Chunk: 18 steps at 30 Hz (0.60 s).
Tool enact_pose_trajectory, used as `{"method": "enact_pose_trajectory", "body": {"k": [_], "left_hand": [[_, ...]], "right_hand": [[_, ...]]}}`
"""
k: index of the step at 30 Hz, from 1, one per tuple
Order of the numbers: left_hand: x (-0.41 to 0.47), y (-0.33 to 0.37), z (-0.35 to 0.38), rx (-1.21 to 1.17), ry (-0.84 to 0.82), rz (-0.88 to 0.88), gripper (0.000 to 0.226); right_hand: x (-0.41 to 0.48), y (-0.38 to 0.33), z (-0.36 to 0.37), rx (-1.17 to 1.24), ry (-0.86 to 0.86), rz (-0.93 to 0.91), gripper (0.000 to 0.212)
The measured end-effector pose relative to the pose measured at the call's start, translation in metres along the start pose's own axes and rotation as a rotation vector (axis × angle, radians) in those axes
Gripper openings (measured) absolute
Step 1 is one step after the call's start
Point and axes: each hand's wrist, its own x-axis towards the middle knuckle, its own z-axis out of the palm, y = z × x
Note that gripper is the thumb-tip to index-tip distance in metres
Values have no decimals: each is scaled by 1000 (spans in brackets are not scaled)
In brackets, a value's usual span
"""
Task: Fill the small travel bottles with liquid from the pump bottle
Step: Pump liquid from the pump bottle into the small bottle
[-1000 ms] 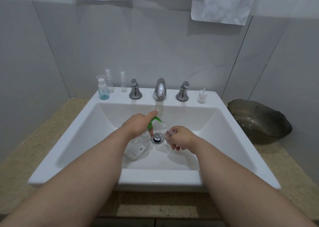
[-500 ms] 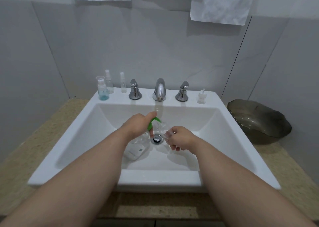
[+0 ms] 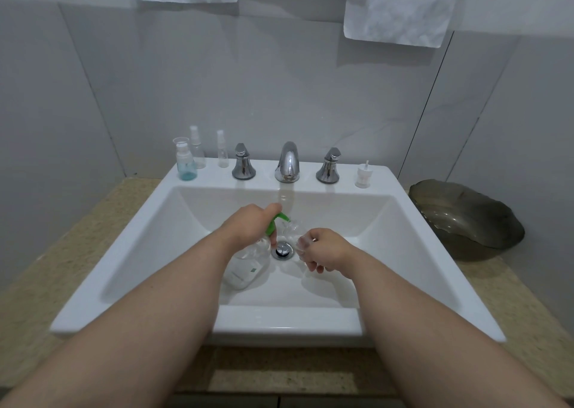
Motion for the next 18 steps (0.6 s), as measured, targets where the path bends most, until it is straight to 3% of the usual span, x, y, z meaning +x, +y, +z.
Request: {"method": "enact_pose_trajectory", "body": {"k": [11, 18], "left_hand": [[-1, 0, -1, 41, -1, 22, 69], [-1, 1, -1, 51, -11, 41, 69]], "right_hand": [[5, 3, 1, -18, 16, 22, 16], [4, 2, 1, -19, 17, 6, 7]]}}
